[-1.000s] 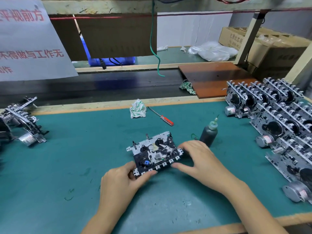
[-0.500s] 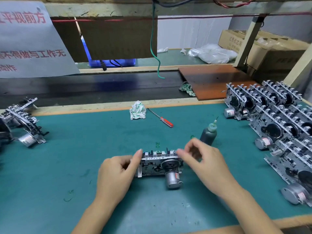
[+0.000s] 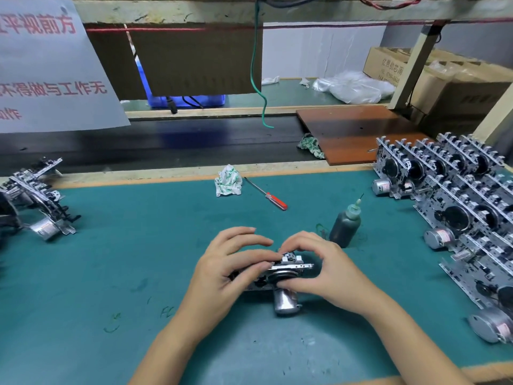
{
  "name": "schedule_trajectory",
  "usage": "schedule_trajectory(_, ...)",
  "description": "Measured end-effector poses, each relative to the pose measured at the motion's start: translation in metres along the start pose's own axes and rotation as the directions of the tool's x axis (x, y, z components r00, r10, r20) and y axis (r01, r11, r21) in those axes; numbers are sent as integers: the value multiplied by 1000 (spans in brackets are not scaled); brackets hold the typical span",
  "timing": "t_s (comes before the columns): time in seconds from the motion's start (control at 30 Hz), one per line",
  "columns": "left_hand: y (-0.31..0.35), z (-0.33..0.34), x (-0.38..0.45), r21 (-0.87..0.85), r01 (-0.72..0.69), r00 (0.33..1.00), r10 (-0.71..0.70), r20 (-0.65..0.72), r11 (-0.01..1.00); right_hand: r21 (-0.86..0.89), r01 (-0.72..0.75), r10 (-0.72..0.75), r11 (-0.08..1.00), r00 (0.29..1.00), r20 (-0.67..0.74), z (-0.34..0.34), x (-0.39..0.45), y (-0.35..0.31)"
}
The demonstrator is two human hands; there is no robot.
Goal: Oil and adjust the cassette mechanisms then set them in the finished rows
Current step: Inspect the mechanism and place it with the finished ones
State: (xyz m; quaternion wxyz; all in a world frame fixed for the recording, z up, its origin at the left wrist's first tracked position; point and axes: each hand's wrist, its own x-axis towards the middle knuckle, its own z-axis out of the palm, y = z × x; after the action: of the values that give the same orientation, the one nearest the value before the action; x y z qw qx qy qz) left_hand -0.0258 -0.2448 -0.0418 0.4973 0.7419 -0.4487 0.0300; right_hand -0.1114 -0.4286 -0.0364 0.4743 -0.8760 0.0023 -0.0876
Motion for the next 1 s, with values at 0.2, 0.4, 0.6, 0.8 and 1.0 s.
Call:
schedule_trajectory(0.2,1,4,-1,-26,-13,999,12,-41,1000,132,-41,44,990,999,-26,6,-4,-1)
schedule_trajectory(0.4,1,4,-4,-76,-9,999,6,-41,997,166,-61,65,984,998,-17,6,0,-1)
schedule_trajectory(0.6,0,2,-3,-90,4,999,-7,-32,996,-287,-45,23,957,996,-81,-1,-15,-3)
schedule_trajectory(0.8,-1,5,-2,-116,0,999,-5,-43,993,-605,8,-189,796,953,-237,7,-36,4)
schedule_trajectory(1.0,-1,5,-2,-130,16,999,-22,-44,991,-629,56,-205,775,964,-167,1,-34,7)
